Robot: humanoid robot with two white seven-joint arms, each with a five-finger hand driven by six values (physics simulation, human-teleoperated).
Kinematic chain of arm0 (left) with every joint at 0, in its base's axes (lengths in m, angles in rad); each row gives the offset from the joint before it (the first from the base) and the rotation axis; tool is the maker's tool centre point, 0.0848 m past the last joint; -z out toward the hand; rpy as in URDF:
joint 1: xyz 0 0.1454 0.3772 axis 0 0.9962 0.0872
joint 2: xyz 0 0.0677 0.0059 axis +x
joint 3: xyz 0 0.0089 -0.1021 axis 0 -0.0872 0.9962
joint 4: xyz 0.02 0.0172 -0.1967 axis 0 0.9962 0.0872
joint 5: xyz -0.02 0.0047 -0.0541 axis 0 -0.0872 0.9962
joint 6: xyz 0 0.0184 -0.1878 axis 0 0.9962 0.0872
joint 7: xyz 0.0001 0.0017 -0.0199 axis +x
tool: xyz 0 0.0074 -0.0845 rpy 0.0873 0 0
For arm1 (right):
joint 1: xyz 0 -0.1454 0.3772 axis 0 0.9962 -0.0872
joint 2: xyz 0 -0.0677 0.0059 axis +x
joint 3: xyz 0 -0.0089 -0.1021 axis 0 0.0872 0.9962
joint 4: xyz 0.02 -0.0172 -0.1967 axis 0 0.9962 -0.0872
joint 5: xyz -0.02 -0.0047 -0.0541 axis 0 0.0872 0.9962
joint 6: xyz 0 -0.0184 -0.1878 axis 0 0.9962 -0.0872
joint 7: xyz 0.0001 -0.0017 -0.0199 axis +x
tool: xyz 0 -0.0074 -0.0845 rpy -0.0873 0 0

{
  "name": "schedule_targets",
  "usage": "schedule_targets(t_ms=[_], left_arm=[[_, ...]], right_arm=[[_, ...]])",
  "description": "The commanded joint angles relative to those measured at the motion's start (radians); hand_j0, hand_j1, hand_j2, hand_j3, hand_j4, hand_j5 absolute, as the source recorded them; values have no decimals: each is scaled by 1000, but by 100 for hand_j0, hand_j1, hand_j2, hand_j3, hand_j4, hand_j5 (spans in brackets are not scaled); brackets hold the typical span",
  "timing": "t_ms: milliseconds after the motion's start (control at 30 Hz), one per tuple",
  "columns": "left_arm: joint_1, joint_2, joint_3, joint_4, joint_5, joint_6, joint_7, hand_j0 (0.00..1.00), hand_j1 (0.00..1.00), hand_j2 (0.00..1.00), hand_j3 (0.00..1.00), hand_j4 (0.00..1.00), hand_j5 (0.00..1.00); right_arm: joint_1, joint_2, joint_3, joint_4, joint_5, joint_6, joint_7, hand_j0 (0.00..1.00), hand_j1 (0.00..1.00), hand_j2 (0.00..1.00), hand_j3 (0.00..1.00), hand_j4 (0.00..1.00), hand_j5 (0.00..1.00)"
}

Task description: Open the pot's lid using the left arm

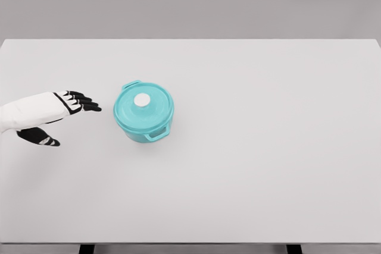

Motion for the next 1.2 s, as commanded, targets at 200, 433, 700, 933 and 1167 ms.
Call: schedule_targets(t_ms=[200, 433, 700, 933, 1167], left_arm=[[-11, 11, 8, 4, -3, 3, 0, 100, 100, 100, 100, 100, 100], [-242, 36, -122, -3, 12, 3, 0, 100, 100, 100, 100, 100, 100], [-566, -208, -561, 30, -14, 3, 0, 100, 100, 100, 100, 100, 100], [-581, -201, -566, 76, -20, 3, 0, 100, 100, 100, 100, 100, 100], [-592, -201, -566, 153, -71, 3, 0, 96, 96, 96, 96, 96, 96]], right_arm=[[0, 0, 0, 8, -1, 9, 2, 100, 100, 100, 100, 100, 100], [0, 0, 0, 6, -1, 9, 2, 100, 100, 100, 100, 100, 100], [0, 0, 0, 6, -1, 9, 2, 100, 100, 100, 100, 100, 100], [0, 0, 0, 6, -1, 9, 2, 100, 100, 100, 100, 100, 100], [0, 0, 0, 6, -1, 9, 2, 100, 100, 100, 100, 100, 100]])
